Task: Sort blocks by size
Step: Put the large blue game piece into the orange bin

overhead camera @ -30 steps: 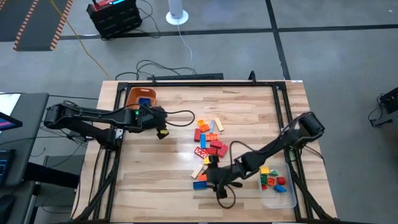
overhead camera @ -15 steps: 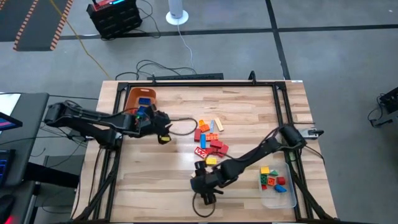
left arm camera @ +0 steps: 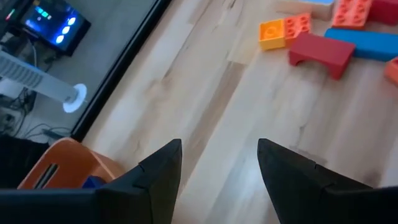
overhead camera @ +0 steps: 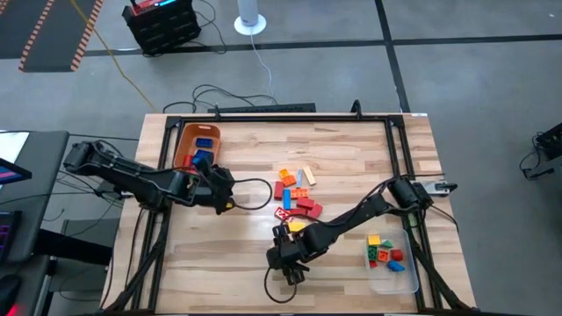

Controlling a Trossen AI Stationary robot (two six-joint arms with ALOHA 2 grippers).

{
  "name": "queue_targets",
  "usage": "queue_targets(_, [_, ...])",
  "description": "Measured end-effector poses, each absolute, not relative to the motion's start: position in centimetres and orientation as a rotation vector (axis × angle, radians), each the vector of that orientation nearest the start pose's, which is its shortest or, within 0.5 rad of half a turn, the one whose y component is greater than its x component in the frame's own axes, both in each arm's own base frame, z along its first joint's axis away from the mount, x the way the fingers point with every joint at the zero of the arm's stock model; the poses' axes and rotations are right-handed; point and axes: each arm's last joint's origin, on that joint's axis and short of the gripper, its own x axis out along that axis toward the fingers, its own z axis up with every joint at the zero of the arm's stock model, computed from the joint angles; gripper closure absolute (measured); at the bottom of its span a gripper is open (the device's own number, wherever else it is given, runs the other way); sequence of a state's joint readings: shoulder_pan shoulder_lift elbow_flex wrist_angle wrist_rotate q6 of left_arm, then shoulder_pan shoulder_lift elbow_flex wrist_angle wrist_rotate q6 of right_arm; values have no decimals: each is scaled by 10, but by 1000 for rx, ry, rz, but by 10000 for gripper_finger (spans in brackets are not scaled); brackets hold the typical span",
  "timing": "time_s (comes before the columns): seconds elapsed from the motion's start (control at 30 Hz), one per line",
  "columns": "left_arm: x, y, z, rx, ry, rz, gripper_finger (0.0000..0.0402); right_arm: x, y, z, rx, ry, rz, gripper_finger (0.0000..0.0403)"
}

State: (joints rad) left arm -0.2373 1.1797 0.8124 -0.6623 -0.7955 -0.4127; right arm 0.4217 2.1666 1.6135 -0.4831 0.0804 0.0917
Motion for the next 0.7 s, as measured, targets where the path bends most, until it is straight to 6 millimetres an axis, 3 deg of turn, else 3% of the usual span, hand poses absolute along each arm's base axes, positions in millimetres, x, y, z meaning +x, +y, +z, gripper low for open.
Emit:
queue_targets(0.17, [212, -39, 241, 149, 742, 675, 196, 418, 186, 160, -213, 1016, 285, 129])
queue_targets(0.3, [212, -41, 241, 147, 737, 672, 196, 420, 187, 142, -249, 1049, 299, 138])
queue_targets(0.43, [211, -42, 241, 149, 741, 671, 196, 420, 187, 139, -260, 1058, 300, 152])
queue_targets(0.7, [211, -42, 241, 146, 739, 668, 196, 418, 186, 138, -277, 1092, 279, 234])
